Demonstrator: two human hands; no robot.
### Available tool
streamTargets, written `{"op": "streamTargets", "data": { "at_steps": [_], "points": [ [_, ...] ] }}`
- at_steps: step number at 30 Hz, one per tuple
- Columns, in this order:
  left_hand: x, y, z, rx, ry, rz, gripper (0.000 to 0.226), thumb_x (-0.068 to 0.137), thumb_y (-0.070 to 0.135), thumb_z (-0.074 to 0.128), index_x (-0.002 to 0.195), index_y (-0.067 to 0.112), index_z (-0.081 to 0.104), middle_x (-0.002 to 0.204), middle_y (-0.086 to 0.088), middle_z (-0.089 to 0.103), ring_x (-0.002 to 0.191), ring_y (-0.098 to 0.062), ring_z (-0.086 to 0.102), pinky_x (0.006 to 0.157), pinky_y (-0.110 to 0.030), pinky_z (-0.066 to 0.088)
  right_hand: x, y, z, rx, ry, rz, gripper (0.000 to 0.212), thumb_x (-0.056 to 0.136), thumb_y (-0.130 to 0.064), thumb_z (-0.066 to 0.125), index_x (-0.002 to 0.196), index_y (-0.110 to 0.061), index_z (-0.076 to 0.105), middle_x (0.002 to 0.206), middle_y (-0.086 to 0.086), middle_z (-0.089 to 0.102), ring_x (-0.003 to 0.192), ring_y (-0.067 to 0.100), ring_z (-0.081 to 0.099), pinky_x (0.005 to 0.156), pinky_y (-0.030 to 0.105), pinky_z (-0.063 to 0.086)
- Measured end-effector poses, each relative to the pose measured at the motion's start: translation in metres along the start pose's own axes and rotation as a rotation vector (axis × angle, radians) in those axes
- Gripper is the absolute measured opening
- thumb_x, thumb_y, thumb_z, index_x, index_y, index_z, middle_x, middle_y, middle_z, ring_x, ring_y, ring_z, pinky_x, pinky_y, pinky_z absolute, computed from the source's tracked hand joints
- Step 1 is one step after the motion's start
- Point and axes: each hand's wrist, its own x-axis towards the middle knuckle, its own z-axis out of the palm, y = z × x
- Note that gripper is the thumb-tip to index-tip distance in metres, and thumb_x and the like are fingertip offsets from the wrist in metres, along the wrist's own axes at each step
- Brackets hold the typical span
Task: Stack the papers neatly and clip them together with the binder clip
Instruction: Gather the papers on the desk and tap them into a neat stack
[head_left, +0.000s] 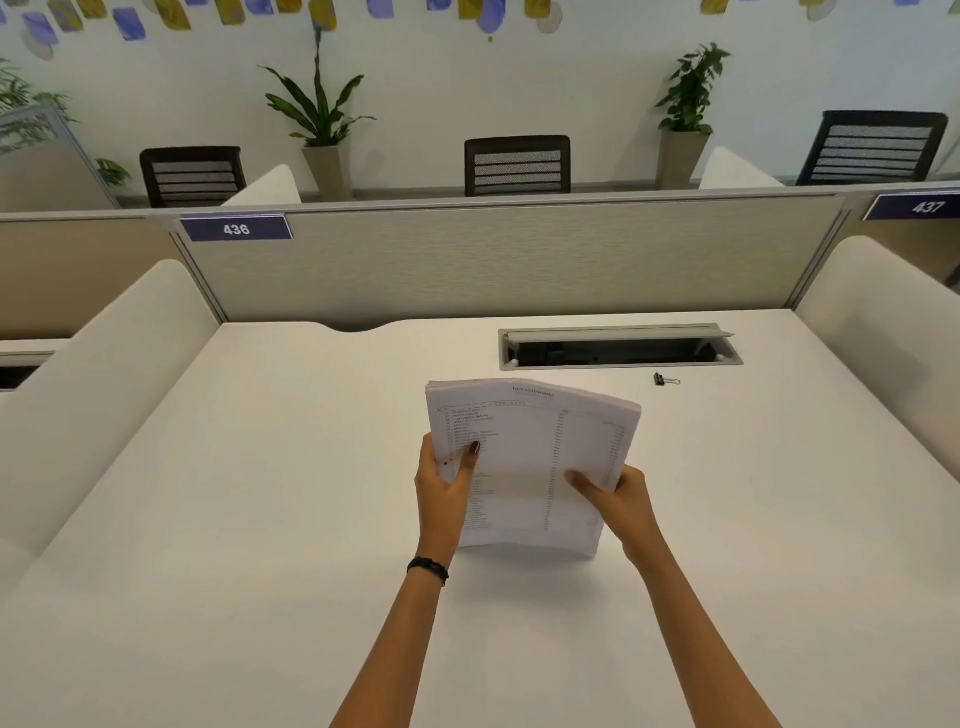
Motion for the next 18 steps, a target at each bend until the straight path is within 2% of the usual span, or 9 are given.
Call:
{"op": "streamTargets", "data": {
  "at_steps": [2, 5, 8, 9, 11, 13, 16, 18],
  "points": [
    [-0.002, -0.001, 0.001, -0.014, 0.004, -0.004, 0.027, 0.086, 0.020, 0.060, 0.111, 0.024, 0.048, 0.110, 0.004, 0.059, 0.101, -0.014, 0.058, 0.074, -0.014, 0.055, 0.001, 0.003, 0.002, -0.001, 0.012, 0.002, 0.014, 0.077, -0.016, 0.072, 0.075, -0.003, 0.065, 0.077, 0.008, 0.066, 0.075, 0.027, 0.060, 0.063, 0.029, 0.050],
    [0.000, 0.008, 0.004, -0.026, 0.021, 0.021, 0.027, 0.086, 0.019, 0.060, 0.110, 0.024, 0.048, 0.108, 0.007, 0.059, 0.099, -0.009, 0.058, 0.076, -0.018, 0.056, 0.003, 0.003, 0.004, 0.007, 0.064, -0.033, 0.043, 0.069, -0.030, 0.073, 0.072, 0.011, 0.058, 0.072, 0.025, 0.060, 0.069, 0.025, 0.054, 0.061, 0.036, 0.045],
    [0.002, 0.014, 0.006, -0.015, 0.038, 0.074, 0.033, 0.084, 0.017, 0.062, 0.112, 0.025, 0.046, 0.107, 0.013, 0.056, 0.099, -0.005, 0.056, 0.078, -0.014, 0.055, 0.005, -0.003, 0.004, 0.016, 0.094, -0.082, 0.052, 0.064, -0.037, 0.074, 0.072, 0.012, 0.057, 0.080, 0.034, 0.060, 0.067, 0.024, 0.053, 0.060, 0.038, 0.045],
    [0.003, 0.014, 0.006, -0.010, 0.038, 0.089, 0.034, 0.083, 0.017, 0.063, 0.111, 0.026, 0.045, 0.106, 0.015, 0.055, 0.100, -0.004, 0.055, 0.079, -0.013, 0.054, 0.005, -0.004, 0.005, 0.015, 0.093, -0.079, 0.048, 0.065, -0.035, 0.075, 0.072, 0.010, 0.058, 0.079, 0.032, 0.061, 0.068, 0.025, 0.055, 0.061, 0.039, 0.046],
    [0.001, 0.012, 0.007, -0.006, 0.036, 0.097, 0.032, 0.084, 0.019, 0.063, 0.108, 0.031, 0.044, 0.104, 0.017, 0.054, 0.099, -0.004, 0.055, 0.078, -0.013, 0.054, 0.003, -0.004, 0.005, 0.013, 0.080, -0.047, 0.027, 0.072, -0.022, 0.077, 0.073, 0.002, 0.064, 0.077, 0.022, 0.065, 0.072, 0.028, 0.060, 0.066, 0.042, 0.051],
    [-0.001, 0.013, 0.009, -0.023, 0.049, 0.068, 0.026, 0.086, 0.028, 0.059, 0.105, 0.039, 0.044, 0.102, 0.018, 0.055, 0.094, -0.006, 0.058, 0.070, -0.014, 0.056, 0.003, -0.002, 0.006, -0.001, 0.055, -0.015, 0.014, 0.075, -0.014, 0.074, 0.076, -0.004, 0.066, 0.079, 0.014, 0.067, 0.077, 0.030, 0.062, 0.070, 0.044, 0.053],
    [0.007, 0.026, 0.011, -0.061, 0.097, 0.059, 0.020, 0.085, 0.039, 0.046, 0.105, 0.038, 0.045, 0.097, 0.015, 0.057, 0.085, -0.005, 0.061, 0.059, -0.012, 0.053, 0.002, 0.000, 0.007, -0.007, 0.026, -0.006, 0.008, 0.075, -0.012, 0.073, 0.075, -0.014, 0.066, 0.080, 0.007, 0.067, 0.079, 0.030, 0.062, 0.074, 0.046, 0.054],
    [0.017, 0.039, 0.011, -0.055, 0.141, 0.092, 0.020, 0.085, 0.043, 0.041, 0.101, 0.034, 0.048, 0.091, 0.010, 0.059, 0.080, -0.011, 0.062, 0.057, -0.012, 0.051, 0.002, -0.001, 0.008, -0.008, 0.020, -0.002, 0.009, 0.075, -0.012, 0.073, 0.075, -0.016, 0.066, 0.080, 0.005, 0.067, 0.078, 0.027, 0.062, 0.073, 0.045, 0.055]
  ]
}}
